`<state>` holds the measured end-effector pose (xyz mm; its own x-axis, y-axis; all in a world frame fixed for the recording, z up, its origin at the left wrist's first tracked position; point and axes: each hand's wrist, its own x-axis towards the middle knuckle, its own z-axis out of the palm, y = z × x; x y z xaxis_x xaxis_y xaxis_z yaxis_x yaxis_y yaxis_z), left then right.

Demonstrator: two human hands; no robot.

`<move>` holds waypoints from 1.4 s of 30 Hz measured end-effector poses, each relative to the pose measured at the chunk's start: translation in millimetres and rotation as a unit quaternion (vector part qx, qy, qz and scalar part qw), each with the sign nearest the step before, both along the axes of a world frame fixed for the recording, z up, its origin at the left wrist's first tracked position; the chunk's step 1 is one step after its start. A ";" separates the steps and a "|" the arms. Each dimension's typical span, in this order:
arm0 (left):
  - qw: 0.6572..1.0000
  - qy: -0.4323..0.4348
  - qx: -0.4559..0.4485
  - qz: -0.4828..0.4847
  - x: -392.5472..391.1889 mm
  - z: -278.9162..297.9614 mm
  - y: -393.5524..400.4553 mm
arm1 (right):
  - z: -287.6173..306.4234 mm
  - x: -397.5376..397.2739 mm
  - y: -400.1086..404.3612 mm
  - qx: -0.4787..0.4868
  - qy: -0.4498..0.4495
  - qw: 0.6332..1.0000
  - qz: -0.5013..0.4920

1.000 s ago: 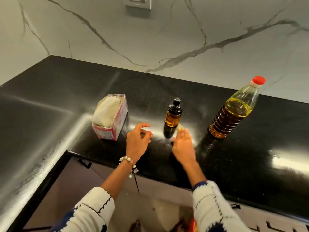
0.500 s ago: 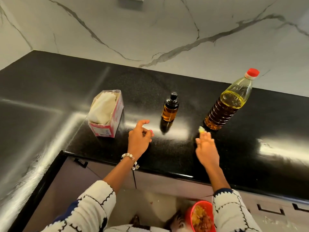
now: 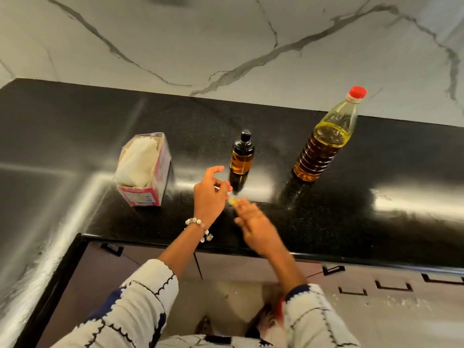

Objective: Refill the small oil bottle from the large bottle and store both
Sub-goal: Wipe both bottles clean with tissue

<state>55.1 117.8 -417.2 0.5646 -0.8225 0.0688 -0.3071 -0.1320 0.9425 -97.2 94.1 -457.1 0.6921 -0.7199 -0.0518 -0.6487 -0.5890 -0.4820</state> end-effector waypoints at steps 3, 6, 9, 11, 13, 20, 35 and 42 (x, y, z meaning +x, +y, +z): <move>0.999 0.016 0.016 -0.029 -10.8 -0.4 -4.8 | 6.1 -80.9 -33.1 0.046 -0.050 0.987 -0.146; 0.999 0.014 0.025 -0.046 -15.0 -2.1 -4.6 | 10.3 -150.4 -51.3 0.050 -0.038 0.944 -0.323; 0.999 0.020 0.023 -0.045 -13.8 -2.6 -4.8 | 3.6 -169.0 -55.8 -0.001 0.001 0.879 -0.477; 0.999 0.027 0.018 -0.035 -13.6 -0.9 -4.6 | 3.3 -141.9 -52.8 -0.016 0.038 0.837 -0.545; 0.999 0.041 0.011 -0.018 -15.2 0.9 -5.2 | 9.4 -91.2 -40.7 0.003 0.042 0.816 -0.577; 0.998 0.055 0.007 -0.041 -32.4 10.8 -16.2 | -2.0 34.2 21.7 -0.031 0.000 0.998 -0.049; 0.999 0.017 0.045 -0.010 -65.8 4.8 -13.4 | 0.1 -174.2 -45.3 -0.017 0.071 0.853 -0.517; 0.993 -0.044 0.022 0.107 -75.4 6.7 -8.0 | -8.0 -10.2 12.2 -0.065 0.044 0.992 -0.097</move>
